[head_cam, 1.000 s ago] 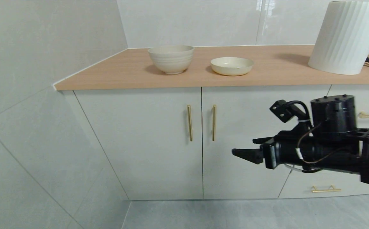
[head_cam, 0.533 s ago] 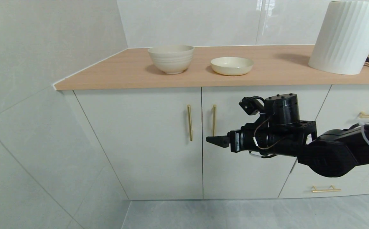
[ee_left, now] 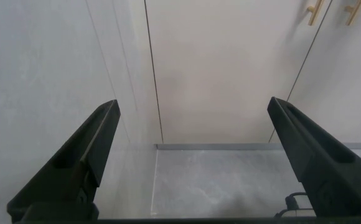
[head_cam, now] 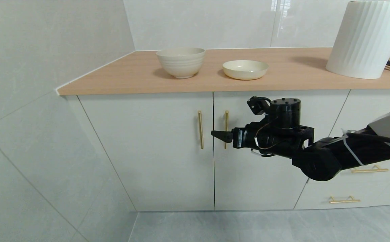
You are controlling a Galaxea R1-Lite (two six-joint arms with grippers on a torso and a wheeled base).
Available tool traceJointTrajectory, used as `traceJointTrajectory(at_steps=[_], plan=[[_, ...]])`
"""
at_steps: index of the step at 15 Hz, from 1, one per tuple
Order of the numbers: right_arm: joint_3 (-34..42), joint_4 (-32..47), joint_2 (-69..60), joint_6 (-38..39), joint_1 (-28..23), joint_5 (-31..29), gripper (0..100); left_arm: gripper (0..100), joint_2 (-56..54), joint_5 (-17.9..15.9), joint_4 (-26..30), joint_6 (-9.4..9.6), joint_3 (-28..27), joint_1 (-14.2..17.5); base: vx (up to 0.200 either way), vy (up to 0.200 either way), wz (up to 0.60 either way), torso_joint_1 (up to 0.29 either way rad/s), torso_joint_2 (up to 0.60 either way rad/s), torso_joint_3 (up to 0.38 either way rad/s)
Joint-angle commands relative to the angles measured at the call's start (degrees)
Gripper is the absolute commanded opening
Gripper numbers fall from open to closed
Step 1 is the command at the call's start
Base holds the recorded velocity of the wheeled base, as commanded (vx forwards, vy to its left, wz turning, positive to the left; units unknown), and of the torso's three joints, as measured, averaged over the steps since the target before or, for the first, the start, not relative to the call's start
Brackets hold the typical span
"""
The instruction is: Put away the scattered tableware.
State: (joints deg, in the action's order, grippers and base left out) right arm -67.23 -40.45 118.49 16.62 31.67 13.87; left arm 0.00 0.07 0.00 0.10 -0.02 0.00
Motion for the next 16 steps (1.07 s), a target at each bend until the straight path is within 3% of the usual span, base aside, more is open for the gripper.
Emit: traceJointTrajectory(at_steps=[1, 6, 16], plan=[[-1.06, -0.77, 2.36, 0.35, 0.06, -0.51, 100, 100, 0.00, 0.01, 0.00, -0.01, 0.02, 0.00, 0.000, 0.000, 0.00, 0.000, 0.00, 0.000], [-3.43, -1.04, 4.82, 2.10, 0.23, -0.87, 100, 100, 0.00, 0.01, 0.00, -0.01, 0.02, 0.00, 0.000, 0.000, 0.00, 0.000, 0.00, 0.000], [-2.11, -8.86, 6.05, 6.94, 2.87, -0.69, 100, 100, 0.00, 0.01, 0.00, -0.01, 0.02, 0.00, 0.000, 0.000, 0.00, 0.000, 0.00, 0.000]])
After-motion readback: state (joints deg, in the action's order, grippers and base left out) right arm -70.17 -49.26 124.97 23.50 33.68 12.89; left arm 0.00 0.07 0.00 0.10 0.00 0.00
